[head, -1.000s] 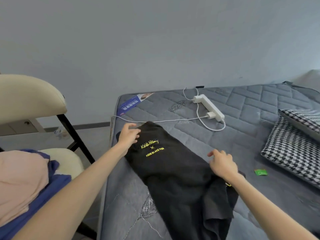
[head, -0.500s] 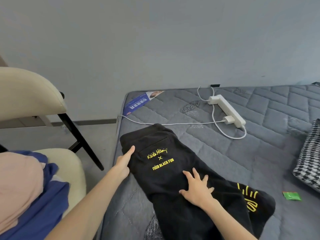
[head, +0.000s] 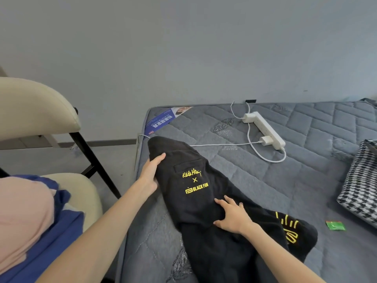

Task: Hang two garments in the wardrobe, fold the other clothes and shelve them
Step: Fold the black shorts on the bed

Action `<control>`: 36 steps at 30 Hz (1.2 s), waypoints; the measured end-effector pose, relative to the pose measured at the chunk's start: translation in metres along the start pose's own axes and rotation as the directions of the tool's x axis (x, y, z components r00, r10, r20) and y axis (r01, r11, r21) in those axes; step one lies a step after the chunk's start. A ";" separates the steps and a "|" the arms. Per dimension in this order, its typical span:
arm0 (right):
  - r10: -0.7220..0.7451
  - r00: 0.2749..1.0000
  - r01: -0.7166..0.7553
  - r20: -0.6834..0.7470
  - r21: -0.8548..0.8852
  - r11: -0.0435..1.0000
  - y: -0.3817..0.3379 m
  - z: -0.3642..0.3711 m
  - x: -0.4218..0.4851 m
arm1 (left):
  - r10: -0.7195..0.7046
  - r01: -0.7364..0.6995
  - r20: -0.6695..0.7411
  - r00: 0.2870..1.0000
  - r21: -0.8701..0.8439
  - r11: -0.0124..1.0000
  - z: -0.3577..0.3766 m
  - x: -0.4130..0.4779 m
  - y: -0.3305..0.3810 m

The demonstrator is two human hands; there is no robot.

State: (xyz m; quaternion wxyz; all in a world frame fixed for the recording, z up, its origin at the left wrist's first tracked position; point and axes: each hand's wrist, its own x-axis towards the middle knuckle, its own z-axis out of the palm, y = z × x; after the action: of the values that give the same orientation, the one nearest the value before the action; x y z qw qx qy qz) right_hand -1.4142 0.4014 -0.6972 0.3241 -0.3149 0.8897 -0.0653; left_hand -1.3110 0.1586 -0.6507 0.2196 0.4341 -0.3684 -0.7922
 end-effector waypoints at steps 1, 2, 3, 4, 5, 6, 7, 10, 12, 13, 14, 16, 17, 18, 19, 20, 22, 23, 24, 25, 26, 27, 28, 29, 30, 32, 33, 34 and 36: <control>-0.006 1.000 0.006 0.005 0.008 1.000 0.001 -0.005 -0.003 | 0.025 -0.026 0.037 0.999 0.011 1.000 0.005 -0.008 0.005; 0.000 1.000 0.002 -0.028 0.048 0.999 0.001 -0.012 -0.007 | 0.043 -0.045 0.075 0.996 0.024 0.999 0.009 -0.017 0.011; 0.010 0.994 0.002 -0.105 0.114 0.993 -0.002 -0.020 -0.011 | 0.057 -0.061 0.111 0.992 0.033 0.998 0.012 -0.026 0.017; 0.022 0.978 0.019 -0.207 0.192 0.981 -0.007 -0.029 -0.018 | 0.069 -0.075 0.146 0.987 0.034 0.997 0.015 -0.036 0.026; 0.027 0.947 0.060 -0.321 0.258 0.964 -0.013 -0.039 -0.023 | 0.082 -0.089 0.176 0.981 0.034 0.995 0.018 -0.048 0.036; 0.012 0.904 0.129 -0.427 0.300 0.945 -0.021 -0.051 -0.028 | 0.095 -0.104 0.202 0.975 0.039 0.994 0.021 -0.060 0.048; -0.017 0.856 0.221 -0.516 0.336 0.915 -0.031 -0.065 -0.033 | 0.110 -0.126 0.226 0.968 0.054 0.991 0.022 -0.074 0.061; -0.088 0.742 0.501 -0.664 0.464 0.731 -0.068 -0.112 -0.055 | 0.159 -0.202 0.317 0.935 0.108 0.974 0.025 -0.116 0.106; -0.149 0.717 0.626 -0.681 0.536 0.566 -0.095 -0.144 -0.074 | 0.188 -0.249 0.375 0.908 0.122 0.961 0.022 -0.145 0.136; -0.192 0.717 0.667 -0.671 0.578 0.470 -0.108 -0.158 -0.085 | 0.201 -0.271 0.390 0.899 0.135 0.953 0.019 -0.160 0.150; -0.238 0.716 0.689 -0.657 0.607 0.396 -0.121 -0.171 -0.096 | 0.218 -0.298 0.397 0.892 0.150 0.943 0.016 -0.175 0.164; -0.335 0.718 0.696 -0.610 0.641 0.324 -0.142 -0.190 -0.113 | 0.292 -0.381 0.388 0.874 0.174 0.908 0.009 -0.203 0.191; -0.389 0.717 0.691 -0.579 0.664 0.286 -0.151 -0.195 -0.119 | 0.336 -0.425 0.376 0.864 0.184 0.886 0.004 -0.216 0.202; -0.442 0.714 0.678 -0.543 0.694 0.242 -0.160 -0.199 -0.124 | 0.369 -0.458 0.363 0.855 0.196 0.867 0.000 -0.228 0.212; -0.495 0.706 0.658 -0.506 0.726 0.197 -0.168 -0.200 -0.127 | 0.397 -0.484 0.353 0.847 0.205 0.851 -0.006 -0.240 0.220; -0.540 0.691 0.645 -0.480 0.747 0.161 -0.176 -0.200 -0.132 | 0.423 -0.506 0.343 0.839 0.203 0.838 -0.011 -0.253 0.226; -0.580 0.656 0.658 -0.483 0.742 0.128 -0.192 -0.197 -0.143 | 0.468 -0.542 0.323 0.823 0.194 0.818 -0.024 -0.272 0.237; -0.583 0.636 0.678 -0.506 0.727 0.109 -0.200 -0.195 -0.149 | 0.488 -0.558 0.309 0.816 0.201 0.805 -0.031 -0.279 0.242; -0.576 0.620 0.692 -0.533 0.717 0.082 -0.209 -0.195 -0.156 | 0.512 -0.577 0.290 0.808 0.215 0.788 -0.038 -0.287 0.246; -0.558 0.612 0.699 -0.561 0.713 0.050 -0.217 -0.194 -0.164 | 0.540 -0.599 0.271 0.797 0.234 0.766 -0.044 -0.295 0.249; -0.535 0.599 0.718 -0.596 0.695 0.031 -0.224 -0.195 -0.171 | 0.563 -0.616 0.253 0.787 0.258 0.745 -0.049 -0.301 0.252; -0.512 0.579 0.752 -0.634 0.658 0.035 -0.231 -0.198 -0.179 | 0.589 -0.635 0.238 0.772 0.278 0.720 -0.055 -0.307 0.255; -0.498 0.550 0.797 -0.671 0.599 0.073 -0.239 -0.202 -0.188 | 0.620 -0.661 0.229 0.750 0.290 0.692 -0.059 -0.314 0.258; -0.501 0.509 0.841 -0.699 0.529 0.116 -0.246 -0.208 -0.199 | 0.648 -0.683 0.222 0.729 0.295 0.668 -0.064 -0.321 0.262; -0.514 0.461 0.877 -0.723 0.460 0.140 -0.253 -0.215 -0.208 | 0.671 -0.703 0.217 0.709 0.290 0.650 -0.069 -0.328 0.266; -0.514 0.348 0.934 -0.784 0.339 0.115 -0.270 -0.233 -0.229 | 0.722 -0.746 0.203 0.662 0.271 0.608 -0.075 -0.343 0.281; -0.491 0.284 0.957 -0.824 0.277 0.087 -0.279 -0.243 -0.239 | 0.750 -0.770 0.193 0.632 0.262 0.582 -0.076 -0.350 0.290; -0.459 0.226 0.973 -0.859 0.220 0.067 -0.288 -0.251 -0.247 | 0.778 -0.794 0.185 0.601 0.256 0.552 -0.076 -0.356 0.299; -0.455 0.195 0.980 -0.869 0.160 0.115 -0.300 -0.264 -0.259 | 0.795 -0.804 0.181 0.580 0.289 0.520 -0.076 -0.366 0.309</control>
State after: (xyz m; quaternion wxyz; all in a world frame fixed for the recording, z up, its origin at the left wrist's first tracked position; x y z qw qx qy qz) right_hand -1.2688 0.2959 -0.2563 0.0052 -0.5401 0.5072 -0.6715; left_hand -1.0447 0.1776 -0.2459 0.4748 0.2372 -0.6597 -0.5321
